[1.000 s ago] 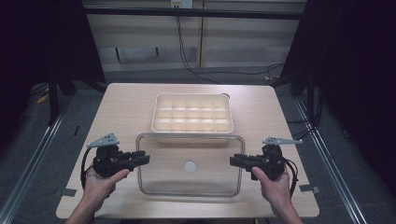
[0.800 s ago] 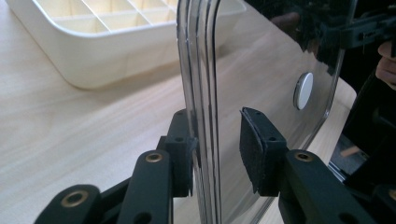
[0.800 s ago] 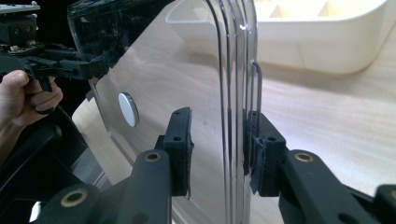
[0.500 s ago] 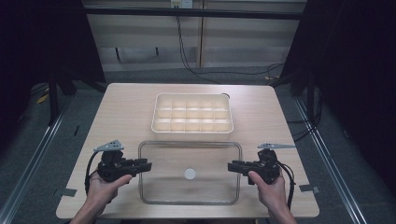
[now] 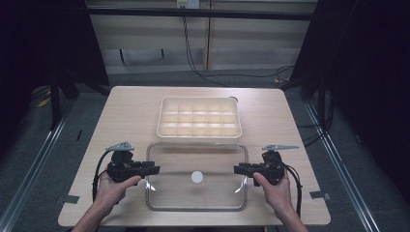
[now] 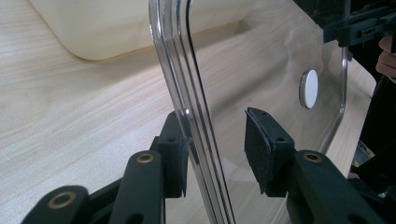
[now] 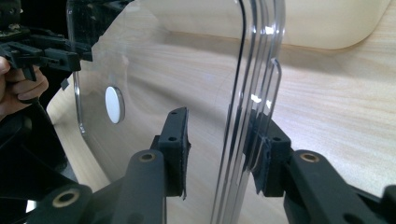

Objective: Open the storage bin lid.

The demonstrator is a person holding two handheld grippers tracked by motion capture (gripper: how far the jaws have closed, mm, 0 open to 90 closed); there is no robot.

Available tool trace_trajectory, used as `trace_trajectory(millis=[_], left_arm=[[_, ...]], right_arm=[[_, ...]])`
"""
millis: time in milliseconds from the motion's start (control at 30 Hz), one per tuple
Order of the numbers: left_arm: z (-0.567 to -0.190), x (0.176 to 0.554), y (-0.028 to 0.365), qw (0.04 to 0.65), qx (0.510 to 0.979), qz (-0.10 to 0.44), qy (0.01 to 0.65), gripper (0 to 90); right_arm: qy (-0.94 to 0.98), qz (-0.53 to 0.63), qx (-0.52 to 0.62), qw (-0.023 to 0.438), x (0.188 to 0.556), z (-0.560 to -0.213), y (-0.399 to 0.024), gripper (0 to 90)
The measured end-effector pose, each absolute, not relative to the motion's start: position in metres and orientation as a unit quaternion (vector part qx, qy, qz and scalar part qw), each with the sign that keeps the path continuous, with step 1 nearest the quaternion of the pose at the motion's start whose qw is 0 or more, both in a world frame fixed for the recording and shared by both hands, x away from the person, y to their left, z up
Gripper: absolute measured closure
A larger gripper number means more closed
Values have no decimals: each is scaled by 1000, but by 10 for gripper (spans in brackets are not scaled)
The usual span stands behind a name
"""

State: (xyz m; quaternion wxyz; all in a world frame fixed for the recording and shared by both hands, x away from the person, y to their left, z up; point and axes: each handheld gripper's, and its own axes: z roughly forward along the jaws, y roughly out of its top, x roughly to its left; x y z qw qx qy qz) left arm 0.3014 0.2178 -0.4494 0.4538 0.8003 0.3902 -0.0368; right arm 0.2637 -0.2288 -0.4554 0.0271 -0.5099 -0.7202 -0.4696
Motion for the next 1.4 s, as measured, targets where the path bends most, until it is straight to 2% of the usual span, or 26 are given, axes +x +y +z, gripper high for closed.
trace_trajectory(millis=[300, 467, 667, 900, 1033, 1200, 1400], left_arm=[[-459, 314, 213, 438, 806, -40, 396, 567], [-462, 316, 213, 442, 802, -43, 399, 567], [-468, 314, 214, 445, 798, -46, 404, 561], [-474, 321, 213, 435, 797, -49, 416, 558], [-478, 325, 212, 428, 798, -57, 420, 554], [-483, 328, 210, 420, 800, -63, 425, 551], [-486, 331, 208, 419, 796, -61, 432, 554]], right_arm=[[-714, -465, -523, 36, 275, -470, -229, 577], [-714, -464, -523, 33, 277, -471, -229, 569], [-722, -453, -523, 17, 277, -475, -223, 517], [-723, -443, -530, 24, 283, -481, -223, 496], [-726, -432, -535, 25, 286, -486, -222, 467], [-739, -407, -536, 7, 288, -490, -215, 370], [-739, -399, -543, -2, 290, -492, -213, 333]])
